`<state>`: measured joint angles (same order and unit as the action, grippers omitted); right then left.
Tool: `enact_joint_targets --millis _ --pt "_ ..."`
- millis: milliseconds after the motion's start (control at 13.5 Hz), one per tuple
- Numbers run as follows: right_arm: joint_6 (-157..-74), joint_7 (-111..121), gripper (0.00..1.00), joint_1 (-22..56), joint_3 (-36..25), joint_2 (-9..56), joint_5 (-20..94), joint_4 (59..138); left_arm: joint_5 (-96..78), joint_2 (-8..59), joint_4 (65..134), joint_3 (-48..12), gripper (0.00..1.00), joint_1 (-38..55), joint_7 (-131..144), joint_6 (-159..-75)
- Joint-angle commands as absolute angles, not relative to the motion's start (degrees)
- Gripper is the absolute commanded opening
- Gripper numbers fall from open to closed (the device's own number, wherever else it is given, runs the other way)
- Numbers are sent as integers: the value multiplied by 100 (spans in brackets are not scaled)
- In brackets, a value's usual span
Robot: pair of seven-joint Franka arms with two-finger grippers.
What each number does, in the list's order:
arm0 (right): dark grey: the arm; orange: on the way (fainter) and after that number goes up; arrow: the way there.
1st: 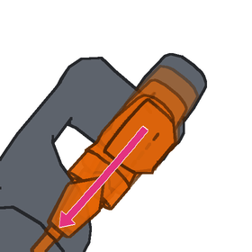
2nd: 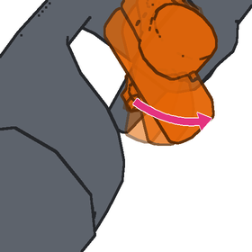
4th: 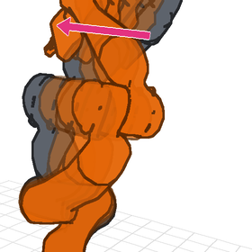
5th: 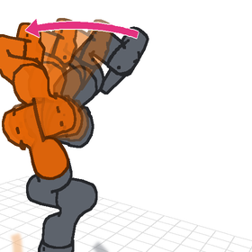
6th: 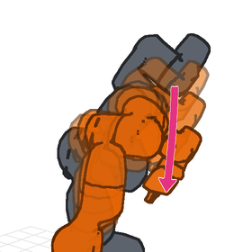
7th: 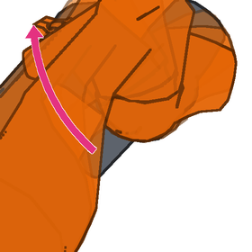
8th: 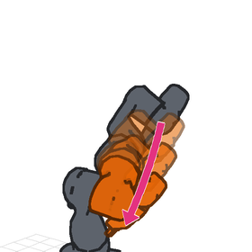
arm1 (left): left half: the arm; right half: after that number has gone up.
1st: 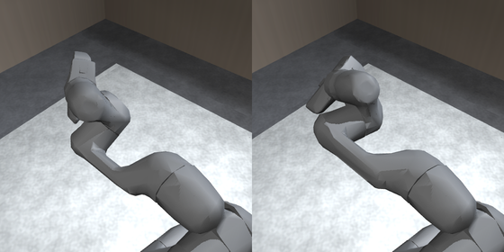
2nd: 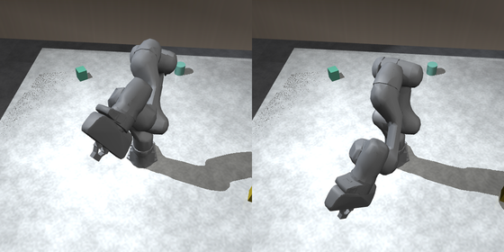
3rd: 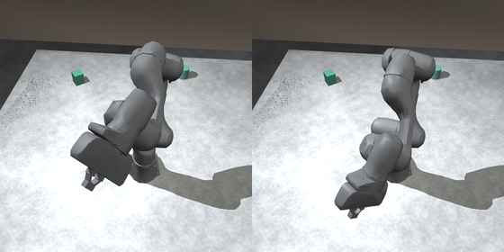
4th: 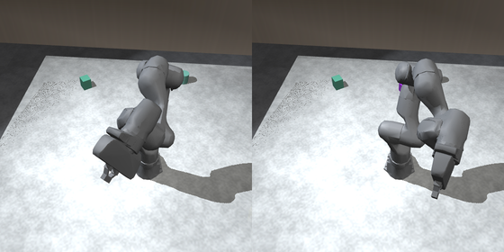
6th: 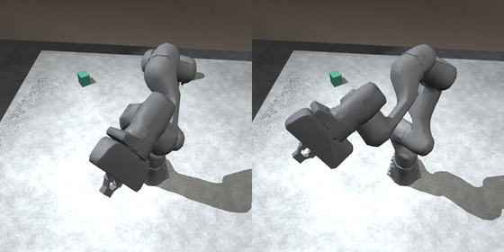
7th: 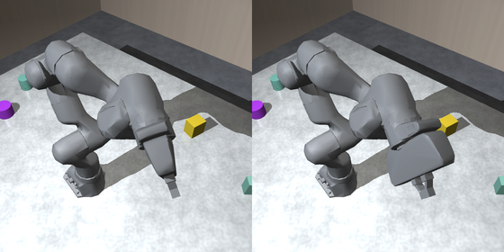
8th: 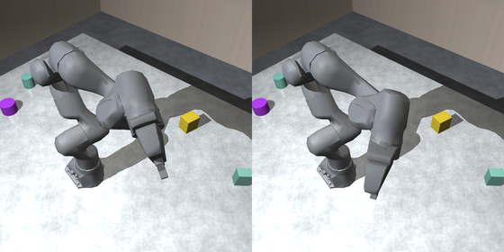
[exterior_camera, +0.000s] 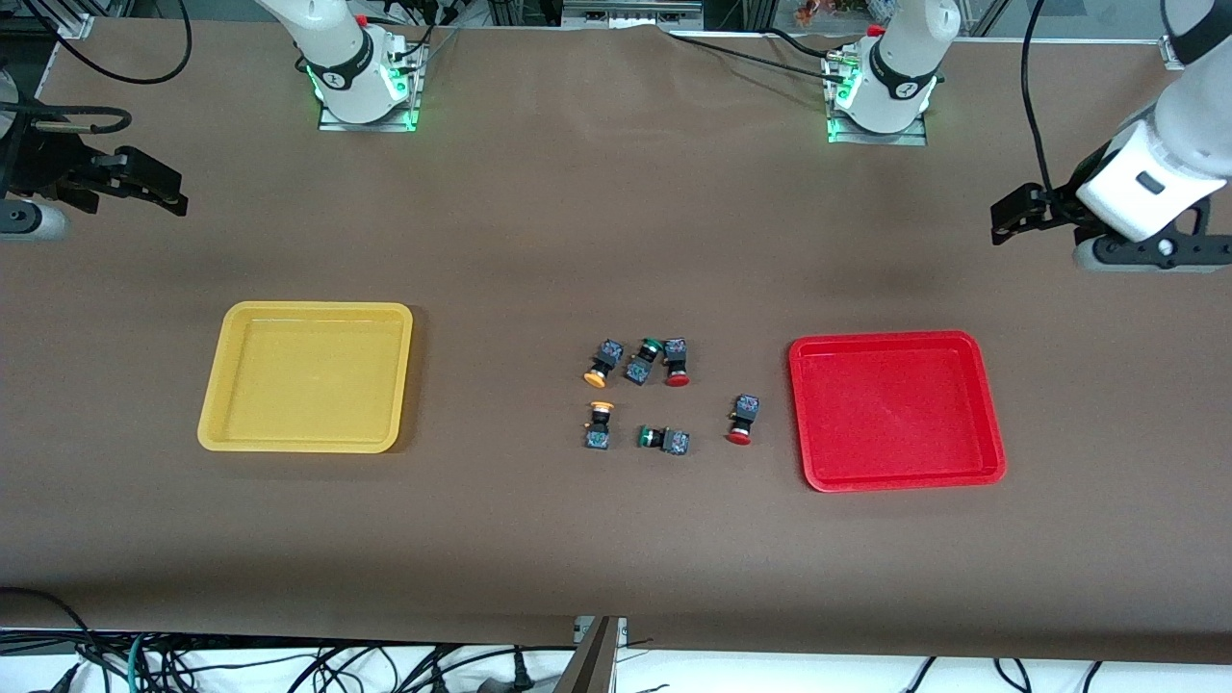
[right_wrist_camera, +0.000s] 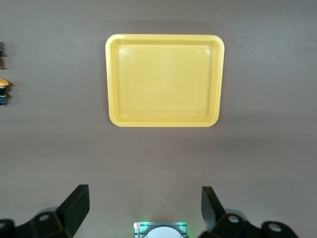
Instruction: Place red and yellow buttons in trays
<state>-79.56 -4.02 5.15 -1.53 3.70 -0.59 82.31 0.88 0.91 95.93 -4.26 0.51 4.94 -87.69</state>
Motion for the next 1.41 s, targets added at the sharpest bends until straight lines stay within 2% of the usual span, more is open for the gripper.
enact_joint_targets --millis 0,222,444,815,963,1185,1333 --pt "-7972 -431 100 501 -114 386 -88 8209 -53 360 9316 -431 100 61 440 -8534" --pt "-8094 -387 100 527 -88 746 -53 8209 -332 806 9308 -448 100 114 448 -8700" --pt "-8314 -360 100 729 -70 1168 -97 8209 -721 1588 9308 -440 100 551 536 -9883" --pt "-9533 -1060 100 1221 -70 2054 87 8235 -475 2784 9115 -439 100 1379 746 -11757" --pt "-9982 -1439 100 1361 -70 2494 613 8227 -440 3215 9018 -439 100 1651 1106 -12363" --pt "-10965 -2379 100 1932 -62 3127 677 8235 -265 3874 9026 -404 100 2012 1134 -13452" --pt "-11467 -2793 100 2196 8 3479 677 8235 42 4086 9035 -413 100 2048 1064 -13772"
